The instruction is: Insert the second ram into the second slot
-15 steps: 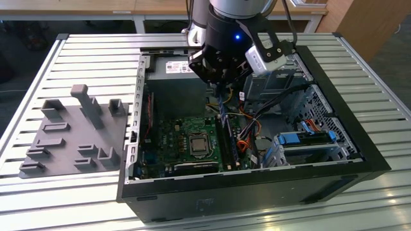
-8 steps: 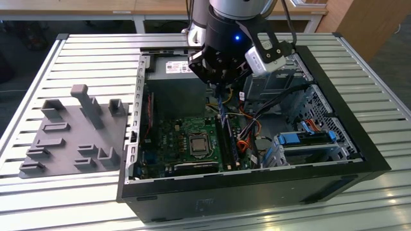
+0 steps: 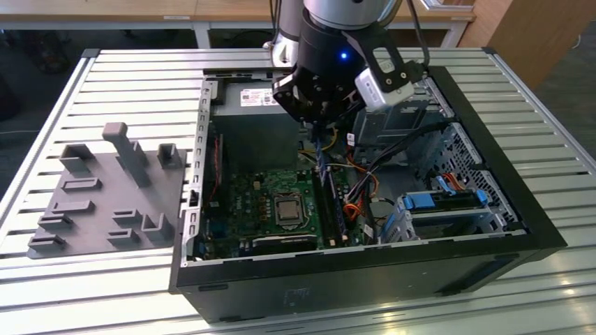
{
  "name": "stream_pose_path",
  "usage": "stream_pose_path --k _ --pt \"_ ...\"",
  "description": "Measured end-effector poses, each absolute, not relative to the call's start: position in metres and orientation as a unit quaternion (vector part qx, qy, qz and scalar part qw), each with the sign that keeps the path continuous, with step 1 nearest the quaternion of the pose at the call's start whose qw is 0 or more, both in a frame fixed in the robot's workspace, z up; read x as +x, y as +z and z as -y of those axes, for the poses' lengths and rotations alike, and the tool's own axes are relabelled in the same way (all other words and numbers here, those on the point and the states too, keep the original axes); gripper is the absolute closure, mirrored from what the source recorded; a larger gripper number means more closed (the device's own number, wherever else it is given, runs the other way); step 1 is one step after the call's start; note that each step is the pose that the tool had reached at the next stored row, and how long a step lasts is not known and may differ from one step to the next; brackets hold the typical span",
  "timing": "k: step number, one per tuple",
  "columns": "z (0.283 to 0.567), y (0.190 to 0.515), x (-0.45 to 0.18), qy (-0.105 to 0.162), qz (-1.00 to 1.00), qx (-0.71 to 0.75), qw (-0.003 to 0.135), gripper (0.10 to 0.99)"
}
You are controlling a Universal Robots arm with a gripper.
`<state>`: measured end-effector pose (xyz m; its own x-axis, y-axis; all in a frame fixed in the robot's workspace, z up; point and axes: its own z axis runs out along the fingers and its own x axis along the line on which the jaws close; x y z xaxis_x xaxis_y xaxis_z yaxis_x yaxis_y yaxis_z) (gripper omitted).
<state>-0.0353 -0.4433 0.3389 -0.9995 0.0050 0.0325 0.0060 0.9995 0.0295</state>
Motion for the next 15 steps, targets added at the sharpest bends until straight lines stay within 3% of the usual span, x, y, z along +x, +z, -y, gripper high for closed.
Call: stream_pose_path --k 15 --pt "0.4433 0.3339 -0.0353 -0.015 1.0 -0.003 0.022 0.949"
